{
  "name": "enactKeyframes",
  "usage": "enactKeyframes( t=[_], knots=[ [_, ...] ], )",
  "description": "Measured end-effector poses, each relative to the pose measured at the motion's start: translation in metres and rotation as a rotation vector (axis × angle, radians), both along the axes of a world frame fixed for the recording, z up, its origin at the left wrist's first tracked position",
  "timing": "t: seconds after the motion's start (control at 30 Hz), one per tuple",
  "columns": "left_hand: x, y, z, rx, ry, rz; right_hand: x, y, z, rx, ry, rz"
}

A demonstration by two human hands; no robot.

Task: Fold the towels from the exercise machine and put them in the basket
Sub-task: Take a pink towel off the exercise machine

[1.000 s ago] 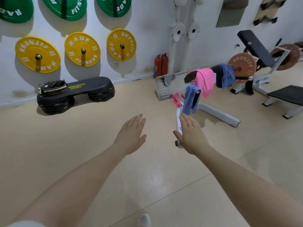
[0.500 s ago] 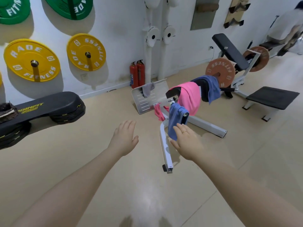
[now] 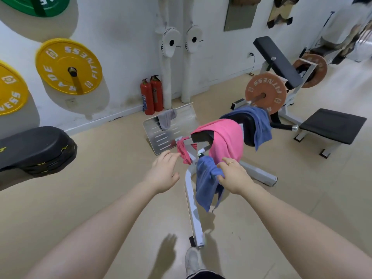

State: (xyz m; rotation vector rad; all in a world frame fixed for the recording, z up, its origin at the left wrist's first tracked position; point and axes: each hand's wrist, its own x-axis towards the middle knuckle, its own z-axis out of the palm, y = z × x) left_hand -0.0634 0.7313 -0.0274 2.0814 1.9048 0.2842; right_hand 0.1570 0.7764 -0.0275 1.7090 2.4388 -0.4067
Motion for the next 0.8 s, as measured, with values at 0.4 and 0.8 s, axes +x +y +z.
enactKeyframes(
  t=[0.4,0.8],
  knots=[
    [0.0,0.205,-0.028,-0.15,-0.191,0.076,-0.02,0.194,-0.031,-0.118,0.105,-0.176],
    [-0.031,0.366,-0.075,-0.414,-0.251,-0.119,-0.049,0.306,-0.103,-0.165,-0.206,-0.228]
  ],
)
